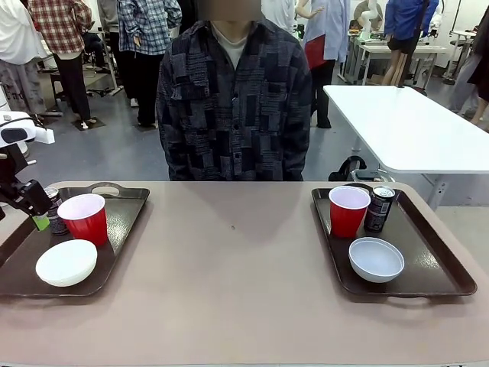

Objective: Prepare tableware on both trays.
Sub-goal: Pick up a Picnic Bowl from the table and place it on a Handle tray.

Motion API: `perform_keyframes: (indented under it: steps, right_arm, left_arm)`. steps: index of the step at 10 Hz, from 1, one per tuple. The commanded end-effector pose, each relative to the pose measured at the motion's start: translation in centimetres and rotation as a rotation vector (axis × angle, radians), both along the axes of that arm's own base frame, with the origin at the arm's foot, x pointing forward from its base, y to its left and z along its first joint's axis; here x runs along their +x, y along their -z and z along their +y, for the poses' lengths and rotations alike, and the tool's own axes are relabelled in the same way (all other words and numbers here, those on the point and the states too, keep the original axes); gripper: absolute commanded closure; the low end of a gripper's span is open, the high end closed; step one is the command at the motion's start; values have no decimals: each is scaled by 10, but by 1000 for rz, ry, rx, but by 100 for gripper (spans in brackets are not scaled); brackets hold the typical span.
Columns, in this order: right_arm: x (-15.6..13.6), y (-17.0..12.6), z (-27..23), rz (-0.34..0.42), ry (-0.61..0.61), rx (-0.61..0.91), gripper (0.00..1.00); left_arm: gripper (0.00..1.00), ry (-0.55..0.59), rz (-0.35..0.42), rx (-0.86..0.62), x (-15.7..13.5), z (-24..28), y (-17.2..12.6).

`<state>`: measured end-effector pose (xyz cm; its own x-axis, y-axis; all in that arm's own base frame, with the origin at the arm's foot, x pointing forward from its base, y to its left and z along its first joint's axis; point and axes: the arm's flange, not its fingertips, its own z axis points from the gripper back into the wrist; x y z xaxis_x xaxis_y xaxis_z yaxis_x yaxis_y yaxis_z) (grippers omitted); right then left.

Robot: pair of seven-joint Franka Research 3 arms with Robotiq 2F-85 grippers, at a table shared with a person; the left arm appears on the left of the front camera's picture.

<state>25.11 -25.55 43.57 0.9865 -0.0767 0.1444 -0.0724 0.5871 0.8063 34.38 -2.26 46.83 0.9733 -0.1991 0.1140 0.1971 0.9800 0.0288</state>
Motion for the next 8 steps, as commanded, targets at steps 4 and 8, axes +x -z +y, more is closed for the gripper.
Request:
perform_keyframes:
  steps: [4,8]
  right_arm:
    - [0,1,0,-10,5,17,0]
    - [0,1,0,-10,5,17,0]
  left_arm:
    - [0,-13,33,-54,3,5,-6]
    - [0,-86,177,-473,7,74,-30]
